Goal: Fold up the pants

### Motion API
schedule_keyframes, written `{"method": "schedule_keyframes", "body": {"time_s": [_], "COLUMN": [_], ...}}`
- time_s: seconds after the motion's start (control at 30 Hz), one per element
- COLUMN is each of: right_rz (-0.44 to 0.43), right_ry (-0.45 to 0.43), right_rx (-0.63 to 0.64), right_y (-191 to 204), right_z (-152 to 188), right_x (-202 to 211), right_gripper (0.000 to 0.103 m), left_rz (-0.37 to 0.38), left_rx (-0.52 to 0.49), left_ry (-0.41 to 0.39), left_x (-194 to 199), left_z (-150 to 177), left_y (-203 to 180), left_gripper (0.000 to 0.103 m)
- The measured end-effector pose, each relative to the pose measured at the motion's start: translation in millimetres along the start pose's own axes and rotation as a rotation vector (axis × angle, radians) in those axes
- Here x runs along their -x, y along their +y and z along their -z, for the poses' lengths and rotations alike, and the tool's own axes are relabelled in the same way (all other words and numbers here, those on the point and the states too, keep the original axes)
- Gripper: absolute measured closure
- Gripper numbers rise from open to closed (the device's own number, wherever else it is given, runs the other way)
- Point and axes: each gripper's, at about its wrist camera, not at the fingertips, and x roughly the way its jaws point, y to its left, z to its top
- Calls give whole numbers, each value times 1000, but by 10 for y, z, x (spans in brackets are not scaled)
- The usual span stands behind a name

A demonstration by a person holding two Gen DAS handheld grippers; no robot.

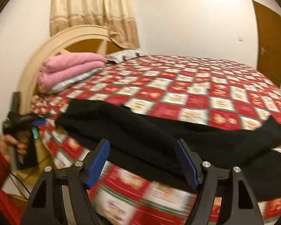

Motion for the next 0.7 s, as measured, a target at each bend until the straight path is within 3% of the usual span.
{"method": "schedule_keyframes", "body": {"time_s": [0.17, 0.27, 0.43, 0.57, 0.7], "right_rz": [-88, -83, -82, -87, -91], "right_ry": [40, 77, 91, 93, 114], "right_rx": [-32, -17, -18, -25, -46], "right_y": [259, 358, 362, 349, 341], "right_z": [19, 137, 166, 145, 167], "right_x": [-238, -290, -317, -323, -379], "right_gripper": [29, 29, 29, 29, 29], "left_rz": [-41, -87, -25, -19, 20], "left_rx": [91, 118, 265, 220, 258], "left_ry": [48, 35, 69, 49, 57], "left_x": [-293, -333, -396, -310, -386], "left_z": [-67, -126, -85, -40, -72], "left_y": [58, 124, 362, 261, 310], "left_gripper": [25, 25, 31, 38, 65]}}
